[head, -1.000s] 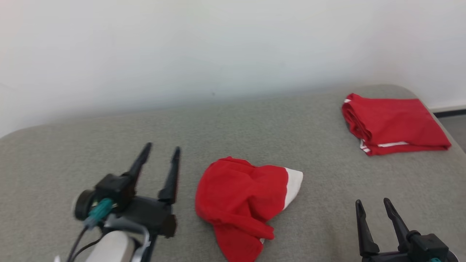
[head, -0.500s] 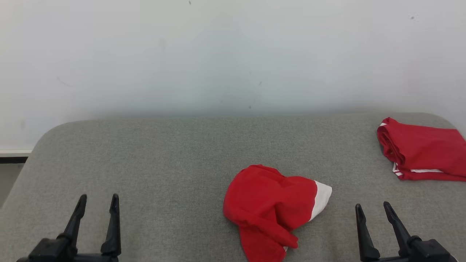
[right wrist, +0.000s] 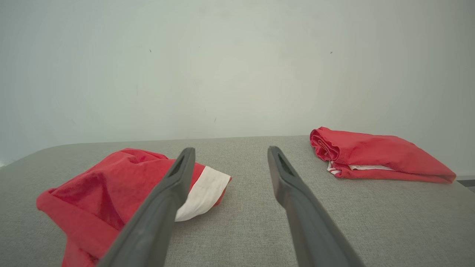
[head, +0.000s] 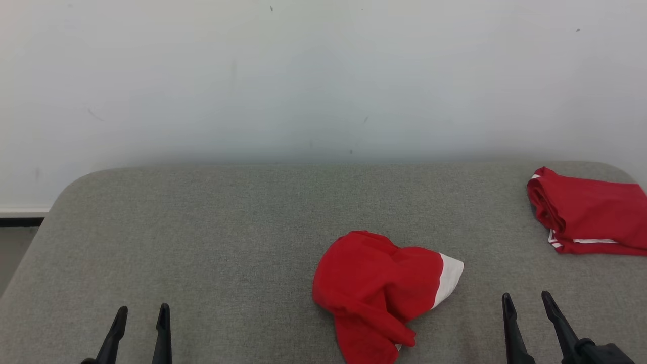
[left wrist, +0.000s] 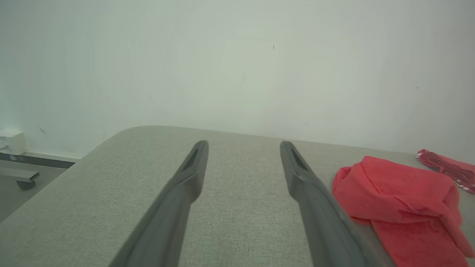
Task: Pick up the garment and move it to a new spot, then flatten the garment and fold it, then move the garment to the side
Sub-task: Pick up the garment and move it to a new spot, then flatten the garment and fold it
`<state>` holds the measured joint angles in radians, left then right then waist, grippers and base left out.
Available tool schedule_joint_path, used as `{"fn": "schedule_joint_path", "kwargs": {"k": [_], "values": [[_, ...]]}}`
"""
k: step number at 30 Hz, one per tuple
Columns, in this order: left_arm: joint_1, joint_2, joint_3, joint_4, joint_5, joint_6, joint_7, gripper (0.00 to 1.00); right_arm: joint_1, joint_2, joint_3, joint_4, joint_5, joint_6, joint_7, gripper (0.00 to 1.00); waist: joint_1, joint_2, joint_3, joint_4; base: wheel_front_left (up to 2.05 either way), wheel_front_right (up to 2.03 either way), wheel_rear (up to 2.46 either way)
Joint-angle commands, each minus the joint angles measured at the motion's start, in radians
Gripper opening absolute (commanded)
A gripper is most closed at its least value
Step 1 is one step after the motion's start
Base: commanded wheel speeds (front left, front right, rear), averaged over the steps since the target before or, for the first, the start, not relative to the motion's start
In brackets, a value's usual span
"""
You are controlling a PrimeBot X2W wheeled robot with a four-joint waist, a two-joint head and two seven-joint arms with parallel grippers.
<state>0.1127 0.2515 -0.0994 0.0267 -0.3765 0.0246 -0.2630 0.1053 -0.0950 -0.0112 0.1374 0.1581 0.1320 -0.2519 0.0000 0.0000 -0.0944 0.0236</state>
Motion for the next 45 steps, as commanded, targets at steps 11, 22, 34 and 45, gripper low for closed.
{"fn": "schedule_joint_path", "kwargs": {"k": [11, 22, 34, 45], "values": [[0.000, -0.050, 0.043, 0.025, 0.046, -0.053, -0.002, 1.00, 0.013, 0.001, -0.007, -0.011, 0.001, -0.002, 0.010, 1.00, 0.0000, 0.0000, 0.004, -0.004, 0.00, 0.00, 0.00], [-0.010, -0.079, 0.064, 0.043, 0.080, -0.077, -0.002, 1.00, 0.013, 0.006, -0.008, -0.004, -0.001, -0.002, 0.010, 1.00, 0.0000, 0.0000, 0.004, -0.007, 0.00, 0.00, 0.00], [-0.054, -0.111, 0.019, 0.074, 0.122, -0.107, -0.002, 1.00, 0.007, 0.009, -0.006, 0.006, 0.004, -0.002, 0.008, 1.00, 0.0000, 0.0000, 0.015, -0.019, 0.00, 0.00, 0.00], [-0.083, -0.124, 0.021, 0.089, 0.133, -0.119, -0.002, 1.00, -0.113, -0.054, 0.052, 0.100, 0.016, -0.002, 0.026, 1.00, 0.0000, 0.0000, 0.024, -0.001, 0.00, 0.00, 0.00]]}}
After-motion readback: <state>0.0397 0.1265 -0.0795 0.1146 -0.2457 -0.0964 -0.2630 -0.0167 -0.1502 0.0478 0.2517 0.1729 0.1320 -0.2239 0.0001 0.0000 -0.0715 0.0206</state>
